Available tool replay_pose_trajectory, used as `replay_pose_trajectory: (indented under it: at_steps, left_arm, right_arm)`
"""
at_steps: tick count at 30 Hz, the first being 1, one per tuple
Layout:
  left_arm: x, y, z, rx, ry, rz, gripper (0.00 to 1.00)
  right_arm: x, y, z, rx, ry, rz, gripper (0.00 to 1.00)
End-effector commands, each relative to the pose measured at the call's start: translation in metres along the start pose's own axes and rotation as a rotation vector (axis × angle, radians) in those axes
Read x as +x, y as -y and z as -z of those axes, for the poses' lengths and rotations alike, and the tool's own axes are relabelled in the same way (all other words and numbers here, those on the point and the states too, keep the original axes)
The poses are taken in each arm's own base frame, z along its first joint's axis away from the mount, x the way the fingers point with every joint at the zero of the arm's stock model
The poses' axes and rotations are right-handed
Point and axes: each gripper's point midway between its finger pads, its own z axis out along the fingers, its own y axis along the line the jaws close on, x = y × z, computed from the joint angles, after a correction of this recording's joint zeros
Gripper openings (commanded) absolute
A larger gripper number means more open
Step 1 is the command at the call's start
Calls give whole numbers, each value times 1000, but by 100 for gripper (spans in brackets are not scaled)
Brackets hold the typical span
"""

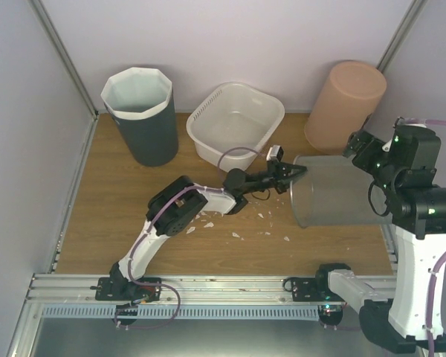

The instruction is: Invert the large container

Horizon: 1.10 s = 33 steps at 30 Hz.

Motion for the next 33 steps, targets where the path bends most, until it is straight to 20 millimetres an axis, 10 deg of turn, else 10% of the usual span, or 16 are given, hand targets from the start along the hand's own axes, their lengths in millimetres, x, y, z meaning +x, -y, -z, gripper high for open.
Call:
replay_pose_trajectory:
  at_steps: [1,25,33]
  left_arm:
    - [34,87,-8,416,-48,-102,0]
    - [29,-17,3,266,-23,94,1]
    - [41,-35,13,189,-69,128,17]
  right_arm:
    - [1,1,2,0,-1,-9,100]
    - [22,1,-15,9,-92,-5,100]
    - [38,-2,-25,-16,-155,0,100]
